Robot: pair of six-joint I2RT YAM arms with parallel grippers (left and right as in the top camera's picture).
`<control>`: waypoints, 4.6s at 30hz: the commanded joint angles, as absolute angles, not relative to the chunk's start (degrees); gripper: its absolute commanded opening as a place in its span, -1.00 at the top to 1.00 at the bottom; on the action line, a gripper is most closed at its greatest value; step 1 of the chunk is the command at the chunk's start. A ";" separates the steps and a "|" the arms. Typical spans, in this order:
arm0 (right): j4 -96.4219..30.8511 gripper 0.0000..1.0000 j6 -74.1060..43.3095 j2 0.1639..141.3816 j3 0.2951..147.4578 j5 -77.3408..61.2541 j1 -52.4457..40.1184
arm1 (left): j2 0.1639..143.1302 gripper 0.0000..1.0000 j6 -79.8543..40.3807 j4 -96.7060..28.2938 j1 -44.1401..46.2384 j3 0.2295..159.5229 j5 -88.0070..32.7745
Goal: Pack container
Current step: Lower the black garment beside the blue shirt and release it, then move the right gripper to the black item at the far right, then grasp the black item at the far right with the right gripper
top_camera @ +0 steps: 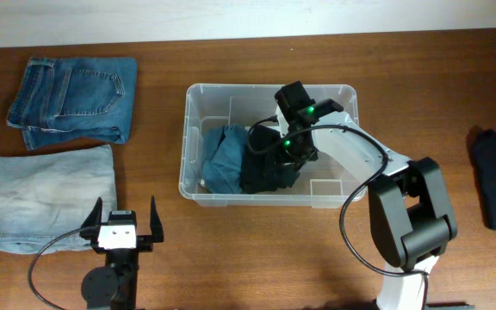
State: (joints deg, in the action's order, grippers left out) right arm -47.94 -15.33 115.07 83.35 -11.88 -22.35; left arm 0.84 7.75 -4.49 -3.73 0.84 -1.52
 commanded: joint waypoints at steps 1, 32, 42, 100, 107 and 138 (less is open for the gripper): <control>-49.56 0.44 -15.42 115.94 85.34 -10.37 -22.72 | 0.36 -0.99 8.47 -4.58 -3.53 0.51 -1.30; -95.07 -0.98 -23.16 113.71 131.15 1.93 32.18 | 0.36 -0.99 8.47 -4.58 -3.53 0.51 -1.30; -92.64 -0.97 -29.65 114.30 123.46 -2.87 47.40 | 0.36 -0.99 8.47 -4.58 -3.53 0.51 -1.30; -43.83 -0.97 -18.39 114.91 79.18 -17.21 62.17 | 0.36 -0.99 8.49 -4.58 -3.53 0.51 -1.30; -42.22 -0.97 -18.46 116.33 79.18 -15.86 58.39 | 0.36 -0.99 8.49 -4.58 -3.53 0.51 -1.30; -37.26 -0.19 -27.55 120.14 79.18 -15.88 58.24 | 0.36 -0.99 8.47 -4.58 -3.53 0.51 -1.30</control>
